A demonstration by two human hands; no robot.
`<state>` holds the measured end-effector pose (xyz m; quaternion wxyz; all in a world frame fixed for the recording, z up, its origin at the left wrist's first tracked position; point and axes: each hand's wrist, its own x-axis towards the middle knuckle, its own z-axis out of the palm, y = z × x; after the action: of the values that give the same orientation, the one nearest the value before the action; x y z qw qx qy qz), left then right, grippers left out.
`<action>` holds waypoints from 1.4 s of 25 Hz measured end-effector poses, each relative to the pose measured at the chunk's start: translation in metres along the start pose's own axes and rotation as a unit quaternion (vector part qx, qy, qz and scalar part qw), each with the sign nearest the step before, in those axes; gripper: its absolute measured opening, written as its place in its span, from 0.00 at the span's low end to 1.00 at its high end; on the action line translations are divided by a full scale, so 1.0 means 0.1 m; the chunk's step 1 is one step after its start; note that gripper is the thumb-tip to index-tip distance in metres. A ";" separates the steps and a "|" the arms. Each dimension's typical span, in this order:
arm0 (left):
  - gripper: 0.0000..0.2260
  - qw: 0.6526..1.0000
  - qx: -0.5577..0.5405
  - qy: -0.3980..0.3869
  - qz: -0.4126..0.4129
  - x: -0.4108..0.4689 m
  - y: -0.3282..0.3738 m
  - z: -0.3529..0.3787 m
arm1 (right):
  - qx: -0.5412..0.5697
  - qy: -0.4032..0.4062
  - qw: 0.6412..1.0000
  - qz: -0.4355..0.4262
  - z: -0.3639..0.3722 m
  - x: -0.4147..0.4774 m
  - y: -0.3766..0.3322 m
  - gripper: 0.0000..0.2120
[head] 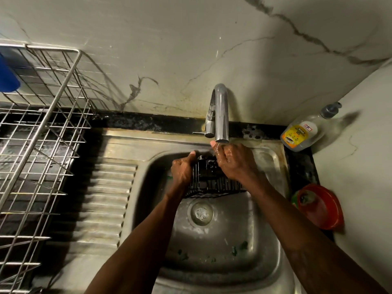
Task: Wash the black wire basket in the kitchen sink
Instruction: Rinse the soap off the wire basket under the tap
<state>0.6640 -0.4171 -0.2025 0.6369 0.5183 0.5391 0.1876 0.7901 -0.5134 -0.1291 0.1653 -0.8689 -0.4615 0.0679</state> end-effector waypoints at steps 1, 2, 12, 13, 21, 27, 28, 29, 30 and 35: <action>0.21 0.999 -0.027 -0.037 0.017 -0.04 0.07 0.04 | -0.031 0.006 0.999 0.023 -0.01 0.05 0.00 0.29; 0.25 0.995 -0.048 -0.076 0.037 -0.08 0.17 0.08 | -0.057 0.005 0.997 0.049 -0.05 0.10 -0.05 0.26; 0.26 0.996 -0.031 0.055 0.066 -0.07 0.39 -0.01 | -0.090 -0.009 0.986 -0.140 0.14 -0.21 -0.27 0.20; 0.26 0.996 -0.029 0.046 0.072 -0.09 0.39 -0.01 | -0.080 -0.033 0.989 -0.118 0.08 -0.17 -0.13 0.22; 0.27 0.994 -0.023 0.073 0.075 -0.09 0.45 -0.06 | -0.119 -0.019 0.991 -0.052 0.13 0.02 -0.60 0.27; 0.26 0.989 -0.049 0.142 0.002 -0.26 0.48 -0.11 | -0.023 -0.012 0.996 -0.087 0.09 -0.05 -0.11 0.22; 0.26 0.986 -0.045 0.159 -0.017 -0.33 0.48 -0.08 | 0.009 -0.008 0.998 -0.060 0.11 -0.01 -0.07 0.23; 0.27 0.984 -0.030 0.172 -0.022 -0.40 0.45 -0.04 | 0.035 -0.014 0.998 -0.044 0.13 0.04 -0.09 0.24; 0.27 0.984 -0.001 0.180 -0.014 -0.49 0.43 -0.02 | 0.047 -0.028 0.998 -0.042 0.12 0.09 -0.15 0.23; 0.27 0.984 0.177 -0.028 0.010 -0.36 0.58 -0.33 | 0.006 -0.123 0.984 -0.125 0.05 0.28 -0.41 0.15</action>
<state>0.6405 -0.4081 -0.1309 0.5480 0.6334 0.5403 0.0812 0.7728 -0.4681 -0.1185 0.1200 -0.7883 -0.5830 0.1560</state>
